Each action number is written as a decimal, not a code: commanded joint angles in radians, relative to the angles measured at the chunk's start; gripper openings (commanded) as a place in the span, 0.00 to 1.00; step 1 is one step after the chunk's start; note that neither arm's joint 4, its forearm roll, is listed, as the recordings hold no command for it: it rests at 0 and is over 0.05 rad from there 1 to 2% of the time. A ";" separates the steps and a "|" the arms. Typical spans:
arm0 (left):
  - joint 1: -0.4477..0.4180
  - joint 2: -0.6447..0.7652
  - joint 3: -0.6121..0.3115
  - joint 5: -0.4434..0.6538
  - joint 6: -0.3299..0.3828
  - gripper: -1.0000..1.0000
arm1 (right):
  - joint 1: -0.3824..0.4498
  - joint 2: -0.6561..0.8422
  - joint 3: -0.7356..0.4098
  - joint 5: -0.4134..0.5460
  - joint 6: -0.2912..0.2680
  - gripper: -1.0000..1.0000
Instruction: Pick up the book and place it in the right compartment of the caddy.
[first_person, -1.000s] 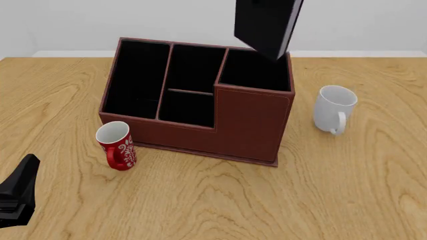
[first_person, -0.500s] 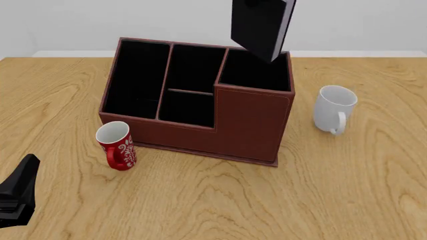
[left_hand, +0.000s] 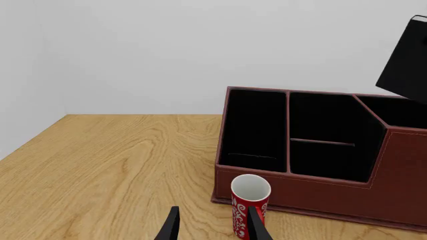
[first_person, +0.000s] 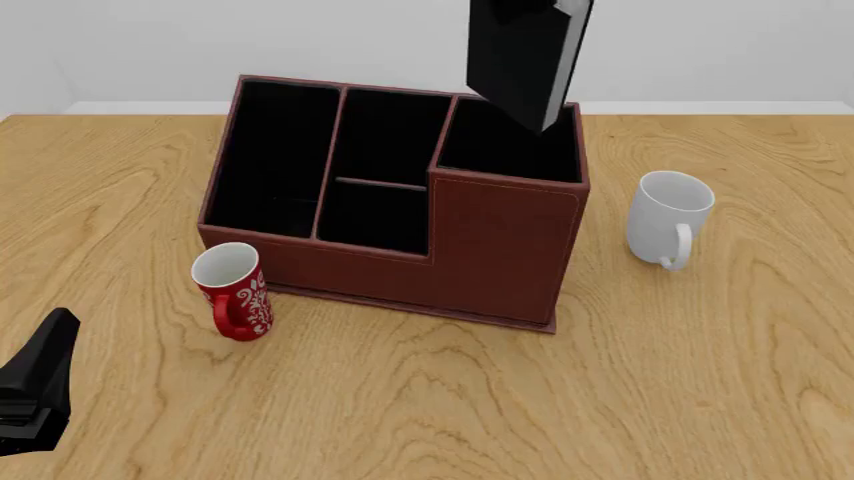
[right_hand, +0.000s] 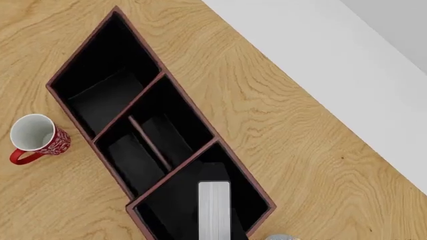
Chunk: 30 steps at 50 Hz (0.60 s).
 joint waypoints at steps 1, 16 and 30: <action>0.000 0.000 0.000 0.000 0.000 1.00 | -0.006 0.006 -0.012 0.000 0.040 0.00; 0.000 0.000 0.000 0.000 0.000 1.00 | 0.000 0.010 0.008 0.000 0.080 0.00; 0.000 0.000 0.000 0.000 0.000 1.00 | -0.011 0.012 0.025 0.000 0.109 0.00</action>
